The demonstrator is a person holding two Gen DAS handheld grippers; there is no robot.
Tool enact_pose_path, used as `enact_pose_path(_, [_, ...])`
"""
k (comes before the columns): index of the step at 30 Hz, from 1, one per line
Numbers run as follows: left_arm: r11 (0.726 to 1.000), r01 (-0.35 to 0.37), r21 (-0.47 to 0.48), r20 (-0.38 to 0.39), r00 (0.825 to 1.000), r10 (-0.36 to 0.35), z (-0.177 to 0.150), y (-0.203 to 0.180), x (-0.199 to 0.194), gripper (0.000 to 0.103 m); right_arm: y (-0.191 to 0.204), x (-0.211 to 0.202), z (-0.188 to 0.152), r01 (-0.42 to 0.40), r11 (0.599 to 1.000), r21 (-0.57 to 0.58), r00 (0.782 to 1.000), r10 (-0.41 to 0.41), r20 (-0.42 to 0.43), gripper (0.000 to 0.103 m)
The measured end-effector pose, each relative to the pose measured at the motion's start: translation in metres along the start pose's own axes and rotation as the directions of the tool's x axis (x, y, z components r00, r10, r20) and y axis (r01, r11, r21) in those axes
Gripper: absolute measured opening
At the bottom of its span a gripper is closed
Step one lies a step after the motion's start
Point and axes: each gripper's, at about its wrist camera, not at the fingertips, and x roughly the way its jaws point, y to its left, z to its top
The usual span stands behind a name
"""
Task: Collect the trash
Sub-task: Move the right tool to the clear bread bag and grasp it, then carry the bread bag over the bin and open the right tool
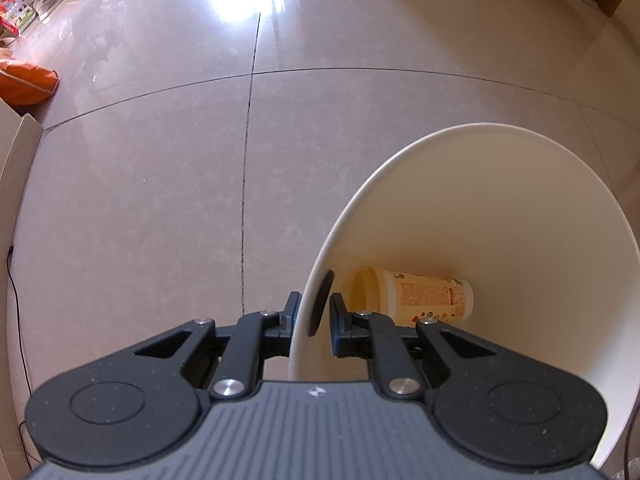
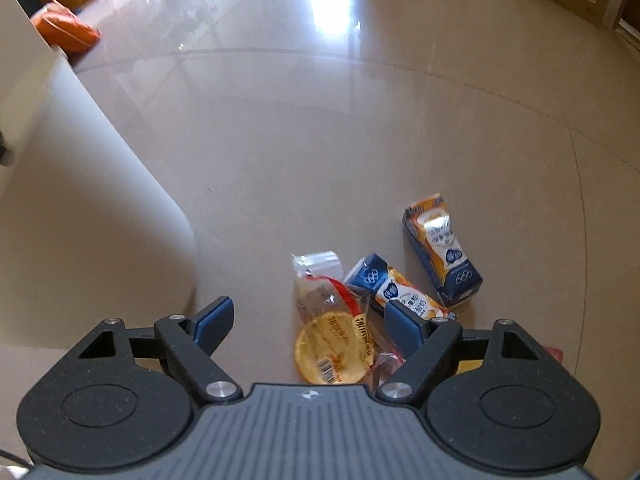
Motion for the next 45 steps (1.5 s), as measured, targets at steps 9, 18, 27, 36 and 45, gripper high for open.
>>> enact_pose_path(9, [1.000, -0.003, -0.002, 0.002, 1.000, 0.003, 0.000, 0.000, -0.001, 0.012, -0.003, 0.069, -0.016, 0.036, 0.999, -0.023, 0.997, -0.037, -0.064, 0.086])
enact_pose_path(18, [1.000, 0.007, 0.000, 0.004, 1.000, -0.007, -0.001, 0.000, 0.001, 0.012, 0.004, 0.094, -0.026, 0.115, 0.986, -0.117, 0.988, -0.126, -0.088, 0.068])
enact_pose_path(27, [1.000, 0.021, -0.011, -0.003, 1.000, -0.021, -0.001, 0.004, 0.004, 0.012, -0.003, 0.070, -0.021, 0.122, 0.992, -0.020, 0.987, -0.124, -0.103, 0.043])
enact_pose_path(36, [1.000, 0.010, 0.002, -0.015, 1.000, -0.010, 0.002, 0.003, 0.006, 0.012, 0.000, 0.013, 0.000, 0.087, 0.995, 0.043, 0.991, -0.082, -0.103, 0.037])
enact_pose_path(45, [1.000, -0.005, 0.014, -0.019, 1.000, 0.006, 0.003, -0.004, 0.008, 0.012, 0.035, -0.091, 0.042, -0.004, 1.000, -0.024, 1.000, 0.003, -0.018, 0.037])
